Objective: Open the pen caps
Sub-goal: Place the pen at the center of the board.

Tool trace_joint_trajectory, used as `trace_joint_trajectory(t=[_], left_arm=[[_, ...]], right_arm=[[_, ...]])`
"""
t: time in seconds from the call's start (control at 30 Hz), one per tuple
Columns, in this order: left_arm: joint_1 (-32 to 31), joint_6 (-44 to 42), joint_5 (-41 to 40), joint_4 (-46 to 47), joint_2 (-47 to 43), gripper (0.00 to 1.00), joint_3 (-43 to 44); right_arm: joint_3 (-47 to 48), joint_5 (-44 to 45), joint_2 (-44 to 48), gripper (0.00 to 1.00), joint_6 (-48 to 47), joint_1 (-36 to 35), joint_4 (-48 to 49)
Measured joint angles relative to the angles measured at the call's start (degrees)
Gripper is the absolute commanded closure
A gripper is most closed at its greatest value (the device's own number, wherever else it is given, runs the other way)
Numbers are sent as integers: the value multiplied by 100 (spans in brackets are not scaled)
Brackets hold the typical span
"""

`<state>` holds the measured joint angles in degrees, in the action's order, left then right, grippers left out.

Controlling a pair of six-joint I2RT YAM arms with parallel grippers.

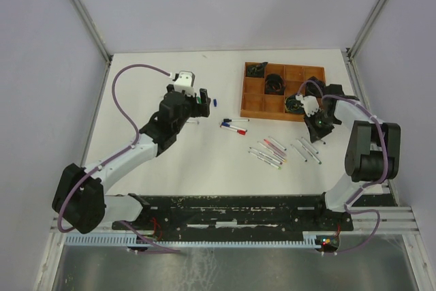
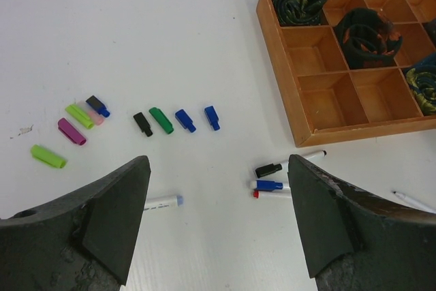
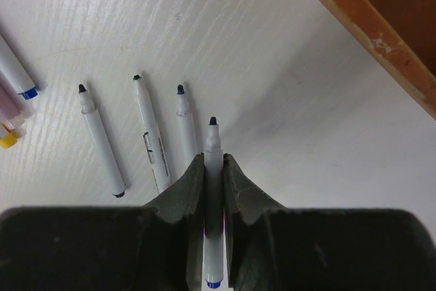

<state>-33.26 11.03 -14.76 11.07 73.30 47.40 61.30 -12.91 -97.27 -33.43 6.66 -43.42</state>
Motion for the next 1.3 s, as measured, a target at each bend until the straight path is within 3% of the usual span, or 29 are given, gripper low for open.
trace_joint_trajectory(t=[0.33,1.3], left_arm=[[-20,-4,-22,22,-50,11,-2],[-63,-13,-48,28,-61,9,-63]], right_arm=[[2,186,-109,71,11,-103,4],[9,129,81,70,9,-103,7]])
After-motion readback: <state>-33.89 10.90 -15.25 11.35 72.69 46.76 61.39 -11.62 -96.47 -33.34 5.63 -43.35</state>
